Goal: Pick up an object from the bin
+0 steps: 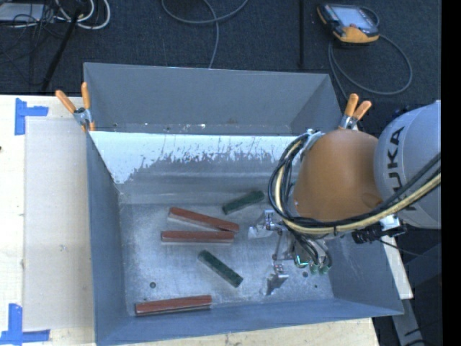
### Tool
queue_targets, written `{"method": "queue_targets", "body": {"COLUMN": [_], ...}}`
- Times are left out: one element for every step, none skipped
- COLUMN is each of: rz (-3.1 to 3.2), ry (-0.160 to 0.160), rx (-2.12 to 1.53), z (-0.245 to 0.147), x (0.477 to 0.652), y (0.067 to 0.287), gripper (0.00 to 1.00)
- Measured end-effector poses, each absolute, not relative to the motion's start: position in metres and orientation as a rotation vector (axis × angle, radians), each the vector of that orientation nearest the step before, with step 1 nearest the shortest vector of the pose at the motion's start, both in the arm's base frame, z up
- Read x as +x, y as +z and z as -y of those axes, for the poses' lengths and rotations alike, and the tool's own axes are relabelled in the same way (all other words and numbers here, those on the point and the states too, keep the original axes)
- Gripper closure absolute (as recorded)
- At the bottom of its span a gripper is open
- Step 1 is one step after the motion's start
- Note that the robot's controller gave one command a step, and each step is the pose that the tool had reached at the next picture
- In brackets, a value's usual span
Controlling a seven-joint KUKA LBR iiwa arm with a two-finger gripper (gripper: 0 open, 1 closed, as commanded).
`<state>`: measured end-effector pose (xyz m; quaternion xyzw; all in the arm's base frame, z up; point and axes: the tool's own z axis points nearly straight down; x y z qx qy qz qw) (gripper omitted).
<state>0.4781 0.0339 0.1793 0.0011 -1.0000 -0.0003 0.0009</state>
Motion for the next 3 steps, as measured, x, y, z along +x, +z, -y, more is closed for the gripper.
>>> {"method": "queue_targets", "body": {"rz": [3.142,3.142,3.141], "ry": [-0.002,-0.002,0.000], "rx": [-0.004,-0.004,0.070], "z": [-0.079,-0.079,-0.085], "x": [0.492,0.492,0.490], "y": [0.074,0.074,0.202], "gripper": [1.00,1.00,1.00]}}
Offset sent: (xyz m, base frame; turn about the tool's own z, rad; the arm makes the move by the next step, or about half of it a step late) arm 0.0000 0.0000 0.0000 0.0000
